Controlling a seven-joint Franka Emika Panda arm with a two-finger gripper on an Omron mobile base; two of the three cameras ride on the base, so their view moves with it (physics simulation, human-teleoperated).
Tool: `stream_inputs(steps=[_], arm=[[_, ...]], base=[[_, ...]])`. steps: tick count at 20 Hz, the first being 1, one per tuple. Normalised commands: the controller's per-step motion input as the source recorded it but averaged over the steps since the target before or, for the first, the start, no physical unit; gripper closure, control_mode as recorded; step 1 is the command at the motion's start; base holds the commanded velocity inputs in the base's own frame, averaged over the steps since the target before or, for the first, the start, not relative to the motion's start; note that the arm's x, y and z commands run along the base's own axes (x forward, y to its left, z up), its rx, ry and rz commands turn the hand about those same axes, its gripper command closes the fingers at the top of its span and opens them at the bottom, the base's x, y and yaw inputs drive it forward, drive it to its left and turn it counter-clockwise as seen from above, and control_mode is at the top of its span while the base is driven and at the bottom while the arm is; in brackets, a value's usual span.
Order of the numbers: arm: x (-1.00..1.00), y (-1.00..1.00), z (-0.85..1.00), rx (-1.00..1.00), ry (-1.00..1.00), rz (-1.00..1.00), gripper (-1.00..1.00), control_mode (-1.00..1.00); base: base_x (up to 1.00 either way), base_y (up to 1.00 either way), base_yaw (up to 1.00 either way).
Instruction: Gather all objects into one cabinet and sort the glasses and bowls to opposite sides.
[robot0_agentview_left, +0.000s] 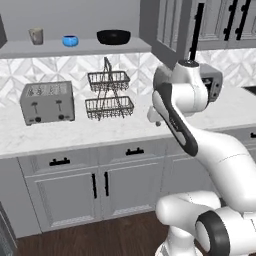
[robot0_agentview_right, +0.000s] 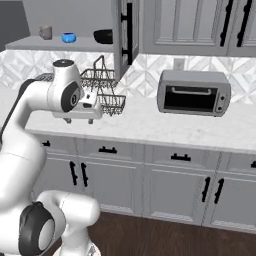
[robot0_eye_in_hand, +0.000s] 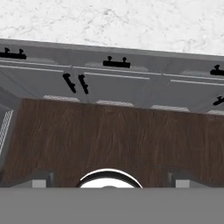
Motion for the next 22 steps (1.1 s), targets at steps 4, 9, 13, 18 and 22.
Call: stream_inputs(steps=[4,9,13,18,22], arm=[[0.00,0.00,0.00,0.00,0.00,0.00,-1.00,1.00],[0.00,0.00,0.00,0.00,0.00,0.00,-1.00,1.00],[0.00,0.00,0.00,0.00,0.00,0.00,-1.00,1.00],[0.00,0.00,0.00,0.00,0.00,0.00,-1.00,1.00],[0.00,0.00,0.00,0.00,0.00,0.00,-1.00,1.00]], base=[[-0.03,-1.00,-0.05],[0.00,-1.00,-0.05],[0.00,-1.00,-0.14],[0.01,-1.00,-0.27],[0.06,-1.00,-0.36]])
